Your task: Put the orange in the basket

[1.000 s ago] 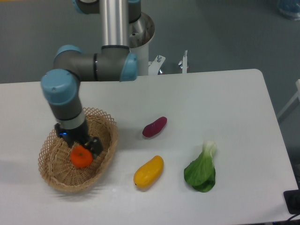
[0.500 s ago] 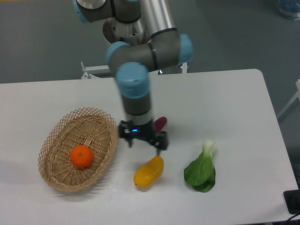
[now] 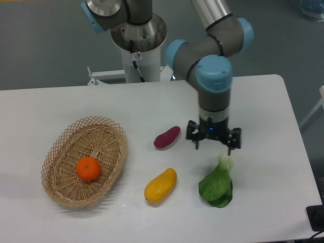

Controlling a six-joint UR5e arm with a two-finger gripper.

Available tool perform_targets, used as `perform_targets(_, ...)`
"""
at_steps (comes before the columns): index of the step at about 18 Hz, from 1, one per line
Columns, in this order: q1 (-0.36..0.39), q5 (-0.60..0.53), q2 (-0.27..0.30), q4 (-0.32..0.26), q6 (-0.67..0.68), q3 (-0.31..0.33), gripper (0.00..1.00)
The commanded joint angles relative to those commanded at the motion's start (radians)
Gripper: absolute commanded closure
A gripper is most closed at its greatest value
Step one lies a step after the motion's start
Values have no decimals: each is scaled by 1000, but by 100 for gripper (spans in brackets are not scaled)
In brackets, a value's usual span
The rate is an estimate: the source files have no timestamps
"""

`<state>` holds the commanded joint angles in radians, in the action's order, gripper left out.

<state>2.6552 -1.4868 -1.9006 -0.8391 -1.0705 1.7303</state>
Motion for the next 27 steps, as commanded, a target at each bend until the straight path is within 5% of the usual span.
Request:
perform_targets(4,80,66,5,-9,-124,-2,0)
perform_targets(10,161,54,20,-156,-326,-29,0)
perform_targets(14,149,-85,-6,-161,-374,-43,0)
perform_targets(27,141,-86,-14,-146,-405,-34,0)
